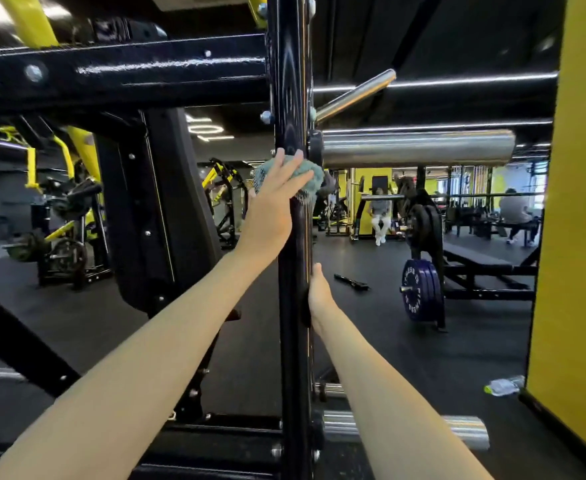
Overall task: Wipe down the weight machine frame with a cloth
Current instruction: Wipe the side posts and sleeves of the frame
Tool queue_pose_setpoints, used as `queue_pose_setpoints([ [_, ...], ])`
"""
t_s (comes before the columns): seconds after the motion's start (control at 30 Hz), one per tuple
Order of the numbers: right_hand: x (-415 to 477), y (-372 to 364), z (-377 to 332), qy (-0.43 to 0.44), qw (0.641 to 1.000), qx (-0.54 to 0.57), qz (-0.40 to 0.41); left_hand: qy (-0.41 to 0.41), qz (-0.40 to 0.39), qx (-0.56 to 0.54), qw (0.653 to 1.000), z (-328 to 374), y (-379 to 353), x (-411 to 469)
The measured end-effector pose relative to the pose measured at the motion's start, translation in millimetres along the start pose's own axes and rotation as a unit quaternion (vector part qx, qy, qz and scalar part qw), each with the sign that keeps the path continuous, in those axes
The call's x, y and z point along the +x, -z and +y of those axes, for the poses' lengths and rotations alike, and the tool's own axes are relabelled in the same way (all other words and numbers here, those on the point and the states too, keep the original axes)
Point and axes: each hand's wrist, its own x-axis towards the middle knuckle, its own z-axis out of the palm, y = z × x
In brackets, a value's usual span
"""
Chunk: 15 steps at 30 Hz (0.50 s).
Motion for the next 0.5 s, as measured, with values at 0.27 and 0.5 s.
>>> queue_pose_setpoints([
  [0.27,-63.2,16.2,-11.1,0.045,0.997,-0.056,0.016,-0.108,-0.043,0.019,0.993,-26.6,-19.4,-86.4],
  [0.5,-87.3,17.4,-0.1,0.081,0.995,-0.051,0.002,0.001,-0.021,-0.05,0.999,-9.1,-27.7,-115.0],
])
